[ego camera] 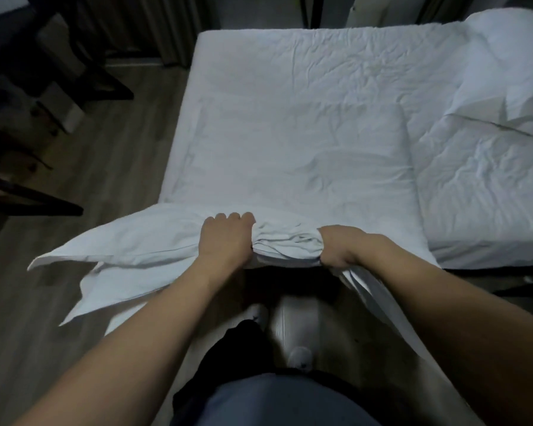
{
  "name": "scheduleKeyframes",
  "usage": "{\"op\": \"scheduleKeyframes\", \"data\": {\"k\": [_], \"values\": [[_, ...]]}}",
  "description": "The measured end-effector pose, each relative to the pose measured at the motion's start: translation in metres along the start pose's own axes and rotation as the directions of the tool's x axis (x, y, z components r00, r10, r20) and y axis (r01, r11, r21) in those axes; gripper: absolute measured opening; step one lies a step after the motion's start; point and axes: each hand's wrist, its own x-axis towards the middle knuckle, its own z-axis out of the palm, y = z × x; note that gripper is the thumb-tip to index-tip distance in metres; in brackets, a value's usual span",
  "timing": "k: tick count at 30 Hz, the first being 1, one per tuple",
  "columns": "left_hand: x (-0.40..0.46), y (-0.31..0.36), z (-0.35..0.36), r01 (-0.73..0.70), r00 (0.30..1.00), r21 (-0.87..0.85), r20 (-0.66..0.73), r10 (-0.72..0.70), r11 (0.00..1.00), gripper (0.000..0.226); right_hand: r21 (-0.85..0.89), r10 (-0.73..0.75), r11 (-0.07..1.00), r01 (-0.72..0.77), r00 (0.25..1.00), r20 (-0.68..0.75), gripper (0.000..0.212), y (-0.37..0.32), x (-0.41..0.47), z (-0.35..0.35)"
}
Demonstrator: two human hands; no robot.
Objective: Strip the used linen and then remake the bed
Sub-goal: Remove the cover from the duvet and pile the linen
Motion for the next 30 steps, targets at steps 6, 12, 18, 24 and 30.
{"op": "scheduleKeyframes", "data": {"k": [6,12,18,24,30], "values": [[0.081,-0.018,0.003,-0.042,0.956,-0.006,-0.292,0.038,0.999,0.027,-0.137,0.079,0.985,-0.106,0.978,-0.19,0.053,0.014,0.051,-0.049],[0.204,-0.046,0.018,-0.054,0.957,0.007,-0.285,0.054,0.999,0.019,-0.187,0.142,0.957,-0.222,0.921,-0.364,0.047,0.035,0.144,-0.107],[0.332,-0.078,0.047,-0.109,0.994,-0.071,-0.012,0.108,0.992,0.012,-0.175,0.196,0.947,-0.27,0.915,-0.353,0.033,0.04,0.245,-0.156],[0.465,-0.082,0.024,-0.192,0.981,-0.046,-0.02,0.192,0.98,0.018,-0.205,0.171,0.94,-0.272,0.898,-0.406,0.029,0.089,0.324,-0.234],[0.617,-0.093,0.013,-0.069,0.995,-0.038,-0.078,0.066,0.997,0.013,-0.247,0.01,0.955,-0.163,0.852,-0.524,0.028,0.146,0.44,-0.33]]}}
